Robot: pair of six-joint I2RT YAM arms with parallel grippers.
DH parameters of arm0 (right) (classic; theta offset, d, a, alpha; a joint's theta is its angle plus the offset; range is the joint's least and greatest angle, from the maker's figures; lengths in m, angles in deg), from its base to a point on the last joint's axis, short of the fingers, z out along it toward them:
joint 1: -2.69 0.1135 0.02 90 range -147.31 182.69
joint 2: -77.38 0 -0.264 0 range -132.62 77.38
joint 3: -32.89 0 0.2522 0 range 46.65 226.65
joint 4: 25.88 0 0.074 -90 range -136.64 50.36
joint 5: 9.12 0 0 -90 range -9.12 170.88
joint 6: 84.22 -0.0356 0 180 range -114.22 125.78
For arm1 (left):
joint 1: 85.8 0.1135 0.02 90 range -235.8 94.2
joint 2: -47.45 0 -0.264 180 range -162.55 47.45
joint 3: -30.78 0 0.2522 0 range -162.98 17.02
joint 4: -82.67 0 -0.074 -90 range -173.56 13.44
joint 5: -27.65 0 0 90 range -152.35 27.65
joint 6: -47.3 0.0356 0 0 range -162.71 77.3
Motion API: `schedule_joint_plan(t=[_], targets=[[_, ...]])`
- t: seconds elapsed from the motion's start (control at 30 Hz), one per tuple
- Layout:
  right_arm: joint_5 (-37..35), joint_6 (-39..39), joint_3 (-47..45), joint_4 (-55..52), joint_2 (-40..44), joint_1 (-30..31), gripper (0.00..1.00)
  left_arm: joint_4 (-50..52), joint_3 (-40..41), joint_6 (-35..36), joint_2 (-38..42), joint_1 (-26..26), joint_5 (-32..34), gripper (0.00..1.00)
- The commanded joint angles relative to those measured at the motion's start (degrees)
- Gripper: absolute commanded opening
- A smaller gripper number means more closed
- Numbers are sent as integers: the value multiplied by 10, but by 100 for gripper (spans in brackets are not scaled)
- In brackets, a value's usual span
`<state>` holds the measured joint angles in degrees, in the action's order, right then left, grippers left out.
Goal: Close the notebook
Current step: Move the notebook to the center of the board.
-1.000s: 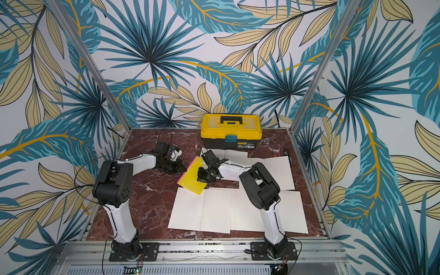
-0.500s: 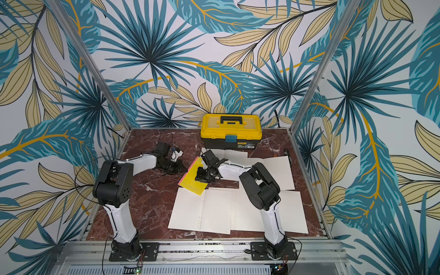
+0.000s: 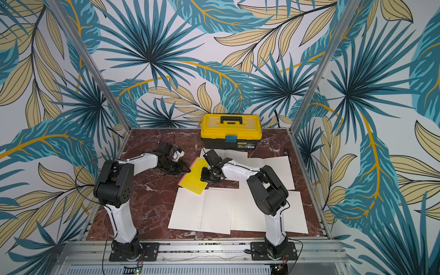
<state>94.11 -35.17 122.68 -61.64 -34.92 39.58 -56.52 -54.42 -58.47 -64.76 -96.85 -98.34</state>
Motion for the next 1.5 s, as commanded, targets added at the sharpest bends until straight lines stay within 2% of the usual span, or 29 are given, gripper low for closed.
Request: schedule_joint_plan(t=[0.0,0.6,1.0,1.47], targets=[[-25,0,-12,-37,6,0,39,18,-17,15,-10,1,11,41],[-33,-6,-1,-57,-35,0,36,46,-41,35,-30,4,13,43],[-6,7,34,-49,-74,0,22,53,-41,42,-31,6,7,43],[35,13,115,-47,-141,0,21,20,-10,25,0,33,-29,42]])
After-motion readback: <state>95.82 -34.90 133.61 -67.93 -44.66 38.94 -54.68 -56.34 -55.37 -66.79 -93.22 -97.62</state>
